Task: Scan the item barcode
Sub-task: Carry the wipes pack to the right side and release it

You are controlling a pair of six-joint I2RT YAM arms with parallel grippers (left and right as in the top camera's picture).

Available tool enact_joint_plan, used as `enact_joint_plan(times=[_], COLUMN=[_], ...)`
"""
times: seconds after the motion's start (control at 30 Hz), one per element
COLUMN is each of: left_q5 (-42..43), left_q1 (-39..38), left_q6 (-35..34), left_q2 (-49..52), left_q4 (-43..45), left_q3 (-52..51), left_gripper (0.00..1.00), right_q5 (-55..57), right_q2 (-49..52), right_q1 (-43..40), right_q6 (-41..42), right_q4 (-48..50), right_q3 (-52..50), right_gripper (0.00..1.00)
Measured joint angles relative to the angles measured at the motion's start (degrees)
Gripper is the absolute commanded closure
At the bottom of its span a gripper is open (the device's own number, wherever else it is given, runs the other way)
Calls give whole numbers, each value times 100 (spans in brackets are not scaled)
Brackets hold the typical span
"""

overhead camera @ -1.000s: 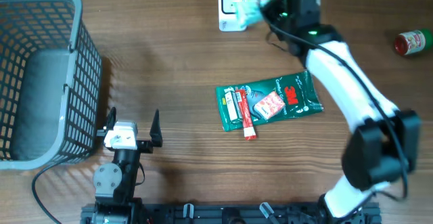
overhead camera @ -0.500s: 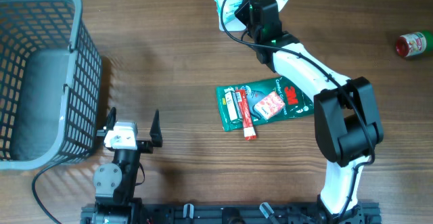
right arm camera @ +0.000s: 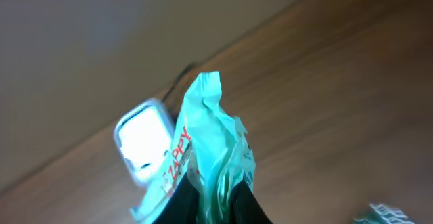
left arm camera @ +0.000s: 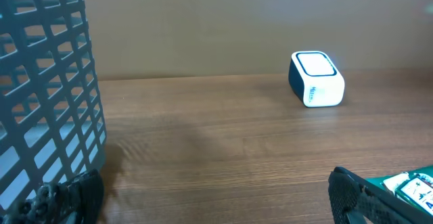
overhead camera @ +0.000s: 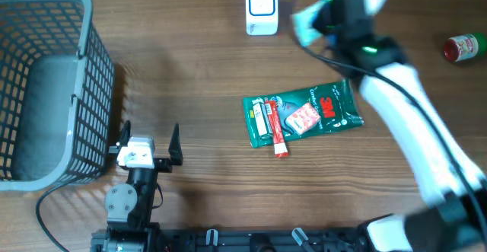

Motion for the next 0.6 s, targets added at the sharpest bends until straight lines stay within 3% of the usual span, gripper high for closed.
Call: enact_joint_plan(times=[0.2,0.3,0.6], left_q5=[-2,0,0], left_q1=[-2,0,0], left_q6=[0,0,0], left_q2=[0,0,0], left_q4=[2,2,2], left_q3=[0,0,0], left_gripper=[0,0,0], right_q5=[940,1104,1147], right_q2=[-529,-365,651], right_q1=[-1438,-2212,-3453], right_q6=[111,216,411], right_q4=[-988,-1128,-981], right_q3=[46,42,42], right_gripper=[95,95,95])
